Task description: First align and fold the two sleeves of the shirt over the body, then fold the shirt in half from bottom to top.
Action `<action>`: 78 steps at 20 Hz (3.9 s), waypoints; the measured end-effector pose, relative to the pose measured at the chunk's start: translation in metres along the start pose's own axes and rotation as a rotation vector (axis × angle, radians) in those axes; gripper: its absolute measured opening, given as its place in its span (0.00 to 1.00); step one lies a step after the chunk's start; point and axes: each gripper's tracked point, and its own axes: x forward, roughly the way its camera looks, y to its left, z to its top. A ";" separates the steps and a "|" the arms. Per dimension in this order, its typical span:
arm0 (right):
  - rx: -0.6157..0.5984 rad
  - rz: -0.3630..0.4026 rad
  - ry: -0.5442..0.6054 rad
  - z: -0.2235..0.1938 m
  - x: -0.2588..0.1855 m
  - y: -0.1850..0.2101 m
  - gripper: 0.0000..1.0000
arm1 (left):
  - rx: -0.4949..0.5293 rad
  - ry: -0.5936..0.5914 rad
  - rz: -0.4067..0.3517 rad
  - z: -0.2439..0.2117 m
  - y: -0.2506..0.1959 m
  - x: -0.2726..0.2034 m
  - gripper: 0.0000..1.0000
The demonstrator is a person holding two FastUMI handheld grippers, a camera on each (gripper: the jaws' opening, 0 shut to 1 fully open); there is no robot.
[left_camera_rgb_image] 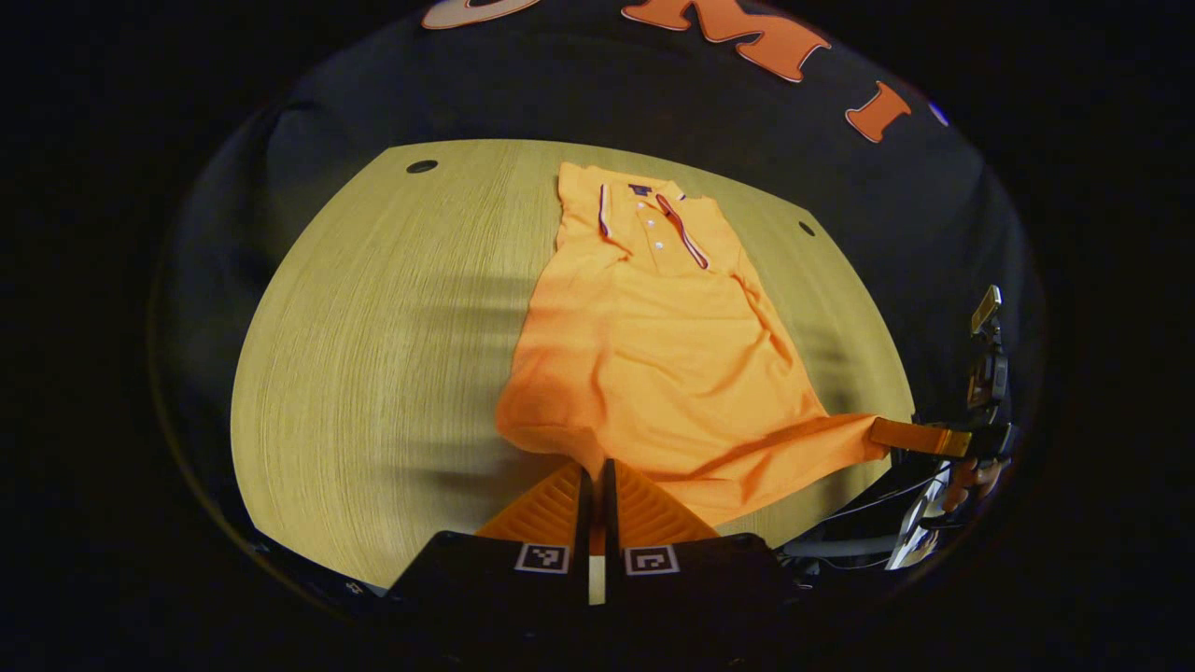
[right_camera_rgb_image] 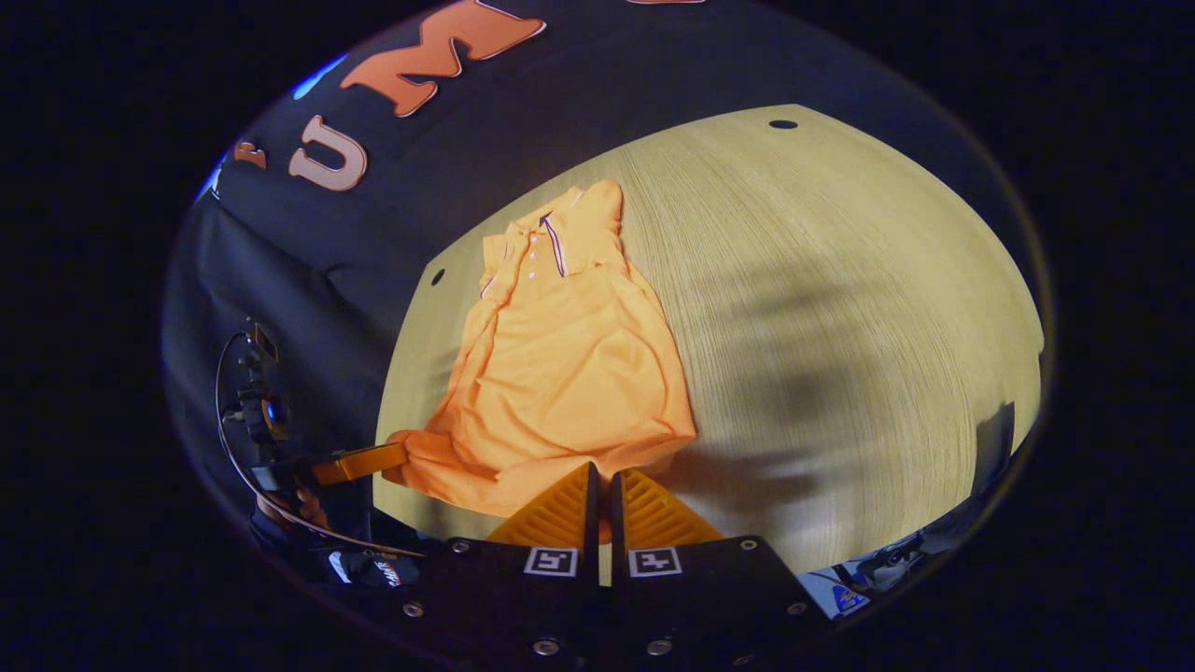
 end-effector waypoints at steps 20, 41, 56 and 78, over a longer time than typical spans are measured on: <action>0.025 -0.076 -0.079 0.190 0.077 0.039 0.06 | 0.066 -0.105 -0.117 0.230 0.030 0.086 0.07; 0.044 -0.157 -0.159 0.330 0.181 0.033 0.58 | 0.173 -0.189 0.038 0.359 0.077 0.166 0.38; -0.277 -0.225 -0.524 0.322 0.037 0.082 0.99 | 0.217 -0.511 0.062 0.346 0.006 0.016 0.98; -0.527 -0.200 -0.901 0.225 -0.111 0.149 0.98 | 0.263 -0.929 0.051 0.224 -0.092 -0.156 0.98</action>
